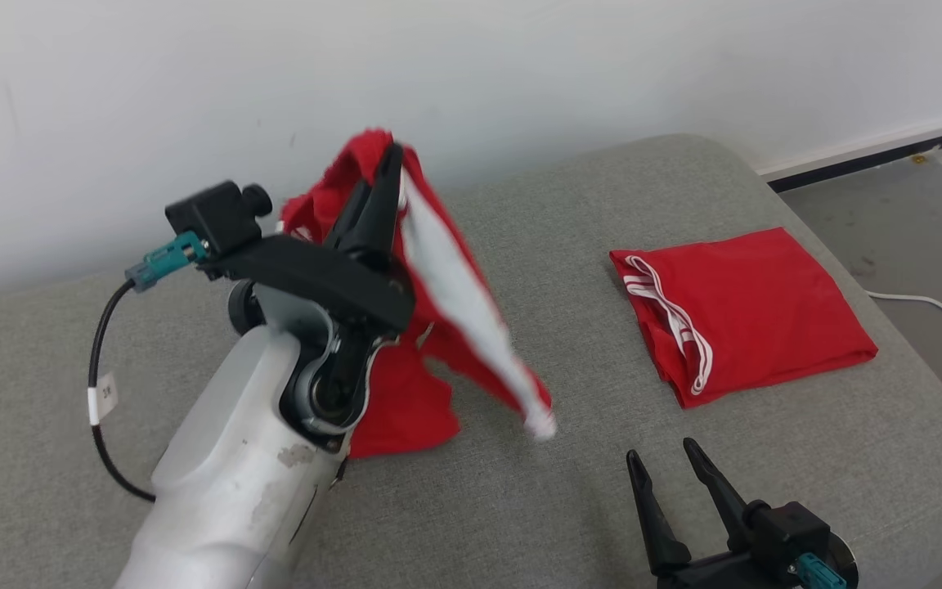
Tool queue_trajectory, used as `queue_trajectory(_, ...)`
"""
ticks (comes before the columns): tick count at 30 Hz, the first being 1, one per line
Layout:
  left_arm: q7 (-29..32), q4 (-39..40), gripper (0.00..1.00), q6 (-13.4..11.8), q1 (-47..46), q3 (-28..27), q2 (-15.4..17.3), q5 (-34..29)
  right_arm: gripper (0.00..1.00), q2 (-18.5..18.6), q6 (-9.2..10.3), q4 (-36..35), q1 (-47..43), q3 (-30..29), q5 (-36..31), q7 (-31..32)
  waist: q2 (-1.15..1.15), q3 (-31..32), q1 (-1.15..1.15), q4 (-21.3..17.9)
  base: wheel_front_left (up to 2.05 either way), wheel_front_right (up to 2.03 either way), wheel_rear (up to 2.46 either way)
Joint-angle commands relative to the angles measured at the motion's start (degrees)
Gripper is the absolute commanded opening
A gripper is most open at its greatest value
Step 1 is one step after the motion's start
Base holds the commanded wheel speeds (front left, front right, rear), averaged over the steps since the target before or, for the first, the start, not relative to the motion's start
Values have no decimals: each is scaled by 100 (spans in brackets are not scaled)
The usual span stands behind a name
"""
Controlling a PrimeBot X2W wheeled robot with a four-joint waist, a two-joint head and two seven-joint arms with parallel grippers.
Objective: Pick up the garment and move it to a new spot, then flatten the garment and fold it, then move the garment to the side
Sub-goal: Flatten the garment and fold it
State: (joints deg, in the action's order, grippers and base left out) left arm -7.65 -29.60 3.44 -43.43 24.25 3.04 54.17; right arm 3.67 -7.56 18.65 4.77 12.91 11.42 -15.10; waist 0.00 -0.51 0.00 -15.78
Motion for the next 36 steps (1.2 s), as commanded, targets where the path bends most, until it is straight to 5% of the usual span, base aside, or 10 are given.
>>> queue_trajectory(1,-224,125,0,-250,-172,129,-10,468,100,-11,17,12,51,-11,18,-5,0,12,0,18,0,0,0)
queue_trajectory(8,-389,-482,0,-1229,126,786,-1,901,100,-24,17,-27,-34,-116,18,-5,0,14,0,302,0,0,0)
queue_trajectory(14,-346,-1189,0,-1318,773,767,41,1119,100,-38,17,-36,-47,-82,33,-4,0,39,0,582,0,0,0)
queue_trajectory(23,-281,-1659,0,-992,1460,688,96,1399,100,-56,17,-3,-40,-7,71,-4,0,111,0,964,0,0,0)
queue_trajectory(24,-312,-1669,58,-918,1474,745,133,1320,100,-56,17,2,-49,-21,72,-4,0,117,0,989,0,0,0)
queue_trajectory(25,-364,-1694,100,-899,1493,780,172,1259,100,-57,17,5,-56,-24,72,-5,0,122,0,1007,0,0,0)
queue_trajectory(32,-688,-1700,100,-747,1688,746,436,921,100,-61,17,-1,-49,-96,34,-5,0,182,0,1087,0,0,0)
queue_trajectory(36,-755,-1201,100,-818,1837,374,776,148,100,-7,17,-50,-85,-245,-5,-4,0,216,0,1142,0,0,0)
